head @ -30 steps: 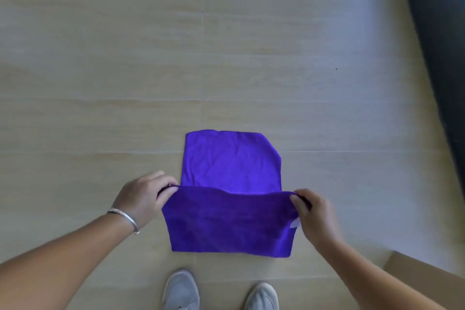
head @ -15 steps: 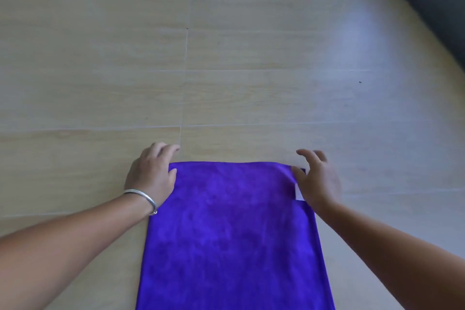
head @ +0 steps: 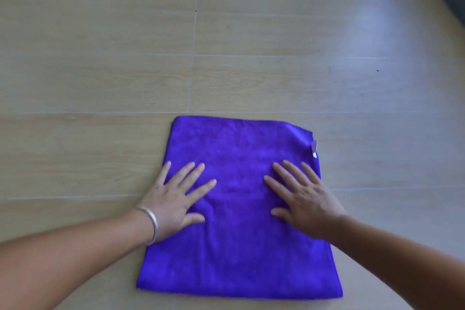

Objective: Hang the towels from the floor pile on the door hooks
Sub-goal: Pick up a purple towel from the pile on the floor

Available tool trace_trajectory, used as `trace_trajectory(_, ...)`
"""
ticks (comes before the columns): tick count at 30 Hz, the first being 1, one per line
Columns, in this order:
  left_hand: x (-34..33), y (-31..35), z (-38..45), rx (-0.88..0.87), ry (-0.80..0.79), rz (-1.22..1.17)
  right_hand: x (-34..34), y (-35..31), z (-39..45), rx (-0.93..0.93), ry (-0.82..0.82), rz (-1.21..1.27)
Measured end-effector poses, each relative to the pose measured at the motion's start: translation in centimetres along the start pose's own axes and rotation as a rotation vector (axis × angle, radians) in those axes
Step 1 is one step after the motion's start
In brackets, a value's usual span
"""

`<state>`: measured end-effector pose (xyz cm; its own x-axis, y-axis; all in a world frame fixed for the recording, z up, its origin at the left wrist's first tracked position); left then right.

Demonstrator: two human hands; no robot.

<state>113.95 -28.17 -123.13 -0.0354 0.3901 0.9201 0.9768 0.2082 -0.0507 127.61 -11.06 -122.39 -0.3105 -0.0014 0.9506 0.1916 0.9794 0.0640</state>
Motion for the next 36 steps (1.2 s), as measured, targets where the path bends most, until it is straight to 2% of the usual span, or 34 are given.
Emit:
trace_trajectory(2,0.0,-2.9,1.9,0.144,-0.039,0.017,0.7,1.7,2.3,-0.144,-0.001,0.037)
trace_trajectory(4,0.9,-3.5,2.3,0.171,0.012,0.013,2.1,1.6,3.2,-0.154,0.069,0.078)
trace_trajectory(8,1.5,0.9,-1.3,-0.051,0.087,-0.045,3.8,-3.9,-0.1,0.193,0.205,0.146)
trace_trajectory(12,-0.4,3.3,-5.1,-0.242,0.103,0.021,0.1,-6.4,-5.0,0.441,0.112,0.048)
trace_trajectory(16,0.7,1.6,-6.5,-0.340,0.269,-0.067,0.1,-5.2,-6.8,0.473,0.239,0.105)
trace_trajectory(21,2.0,0.1,-7.2,-0.319,0.280,-0.105,0.6,-4.0,-6.2,0.436,0.247,0.109)
trace_trajectory(24,5.4,-2.0,-7.0,-0.147,0.310,-0.163,4.9,-1.9,-4.9,0.268,0.282,0.176)
trace_trajectory(27,10.3,-6.1,-7.8,0.221,0.338,-0.322,11.5,1.8,-4.4,-0.043,0.377,0.340)
trace_trajectory(28,12.4,-6.9,-8.4,0.295,0.334,-0.358,14.1,3.0,-4.7,-0.140,0.394,0.395)
trace_trajectory(31,19.5,-8.5,-9.9,0.360,0.389,-0.368,21.7,5.2,-5.4,-0.265,0.459,0.499)
trace_trajectory(36,31.4,-12.3,-13.8,0.444,0.425,-0.381,35.8,7.1,-7.3,-0.271,0.483,0.502)
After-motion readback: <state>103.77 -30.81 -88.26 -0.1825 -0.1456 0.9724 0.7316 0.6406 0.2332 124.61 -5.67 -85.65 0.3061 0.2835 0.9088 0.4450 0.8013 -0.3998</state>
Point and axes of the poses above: each hand's wrist, its own z-axis towards the middle knuckle, its own x-axis out of the back of the hand, y = z × x, the point moved 10 cm from there along z, towards the middle knuckle, and after that the axes turned 3 degrees about -x, right-handed, at the moved point
